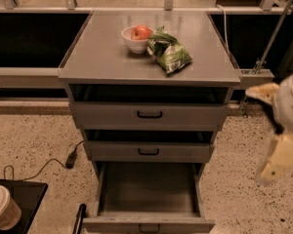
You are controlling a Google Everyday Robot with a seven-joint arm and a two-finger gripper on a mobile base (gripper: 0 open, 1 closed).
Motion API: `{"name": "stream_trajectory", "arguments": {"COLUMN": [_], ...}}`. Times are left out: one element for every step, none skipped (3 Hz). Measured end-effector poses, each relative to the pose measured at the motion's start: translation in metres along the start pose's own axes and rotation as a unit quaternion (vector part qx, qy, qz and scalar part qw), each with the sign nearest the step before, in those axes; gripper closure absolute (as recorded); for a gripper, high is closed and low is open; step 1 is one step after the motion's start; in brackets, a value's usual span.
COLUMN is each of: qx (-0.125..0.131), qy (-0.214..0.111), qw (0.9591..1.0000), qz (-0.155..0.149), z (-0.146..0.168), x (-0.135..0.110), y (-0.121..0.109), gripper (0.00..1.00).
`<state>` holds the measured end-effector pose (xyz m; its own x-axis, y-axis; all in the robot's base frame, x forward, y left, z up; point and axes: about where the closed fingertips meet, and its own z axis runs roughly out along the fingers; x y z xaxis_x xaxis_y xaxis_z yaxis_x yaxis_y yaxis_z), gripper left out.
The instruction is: Close bottom drawer
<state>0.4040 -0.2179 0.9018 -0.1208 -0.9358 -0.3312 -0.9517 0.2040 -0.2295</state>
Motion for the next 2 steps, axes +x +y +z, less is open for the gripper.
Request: {"name": "stream_trajectory", "arguments": {"qx": [-0.015, -0.042], "qy": [-0.077, -0.150], "qw": [0.9964, 0.9846], "qz": [0.031, 0.079], "z": [0.067, 0.156], "x": [0.037, 0.086], "y": [0.042, 0.096], "gripper": [0.00, 0.00]}}
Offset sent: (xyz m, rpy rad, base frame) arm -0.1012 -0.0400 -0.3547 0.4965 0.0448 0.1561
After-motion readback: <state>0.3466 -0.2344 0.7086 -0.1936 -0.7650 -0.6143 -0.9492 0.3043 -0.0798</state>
